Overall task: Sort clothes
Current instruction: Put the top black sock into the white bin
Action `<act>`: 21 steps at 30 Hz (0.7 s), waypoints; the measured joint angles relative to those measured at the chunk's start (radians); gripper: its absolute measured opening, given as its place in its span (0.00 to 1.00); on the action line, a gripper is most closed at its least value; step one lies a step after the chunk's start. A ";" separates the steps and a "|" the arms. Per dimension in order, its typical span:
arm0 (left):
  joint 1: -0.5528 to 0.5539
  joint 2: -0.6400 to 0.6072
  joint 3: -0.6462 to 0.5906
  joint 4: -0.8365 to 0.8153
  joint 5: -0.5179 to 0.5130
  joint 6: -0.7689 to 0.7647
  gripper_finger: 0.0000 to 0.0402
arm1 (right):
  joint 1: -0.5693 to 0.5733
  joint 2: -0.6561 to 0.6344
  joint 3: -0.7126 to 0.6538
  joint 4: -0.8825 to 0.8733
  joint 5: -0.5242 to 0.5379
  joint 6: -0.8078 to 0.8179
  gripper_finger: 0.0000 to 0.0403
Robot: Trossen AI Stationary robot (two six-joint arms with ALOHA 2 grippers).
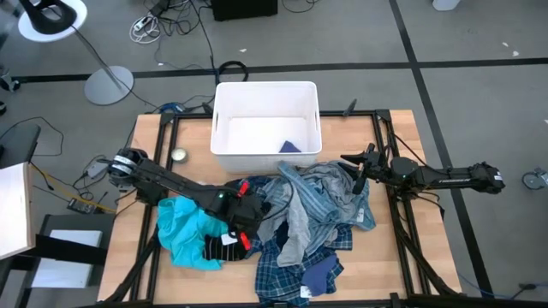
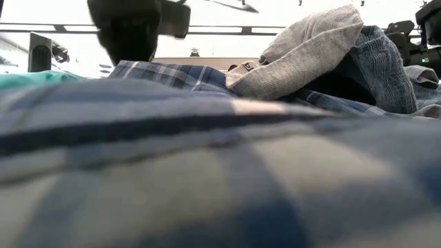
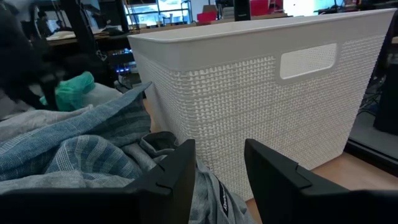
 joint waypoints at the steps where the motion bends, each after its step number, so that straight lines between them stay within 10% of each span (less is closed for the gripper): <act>1: 0.008 0.000 0.039 -0.033 -0.003 0.020 0.02 | 0.000 0.000 0.000 0.000 0.000 0.000 0.35; 13: 0.205 -0.001 0.670 -0.273 -0.256 0.346 0.00 | 0.000 0.000 0.000 0.000 0.000 0.000 0.35; 21: 0.522 -0.003 0.775 -0.255 -0.164 0.403 0.02 | 0.000 0.000 0.000 0.000 0.000 0.000 0.35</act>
